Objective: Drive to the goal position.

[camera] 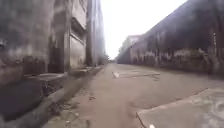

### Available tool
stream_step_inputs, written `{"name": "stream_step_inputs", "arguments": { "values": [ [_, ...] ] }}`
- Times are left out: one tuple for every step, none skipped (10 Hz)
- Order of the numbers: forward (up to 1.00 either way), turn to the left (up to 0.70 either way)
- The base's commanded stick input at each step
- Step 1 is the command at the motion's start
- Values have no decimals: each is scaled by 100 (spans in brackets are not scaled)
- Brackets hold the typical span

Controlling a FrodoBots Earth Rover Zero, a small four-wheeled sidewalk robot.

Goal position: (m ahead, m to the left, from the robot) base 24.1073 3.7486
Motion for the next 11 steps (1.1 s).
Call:
{"name": "stream_step_inputs", "arguments": {
  "values": [
    [100, 0],
    [100, 0],
    [100, 0],
    [100, 0],
    [100, 0],
    [100, 0],
    [100, 0],
    [100, 0],
    [100, 0],
    [100, 0],
    [100, 0]
  ]
}}
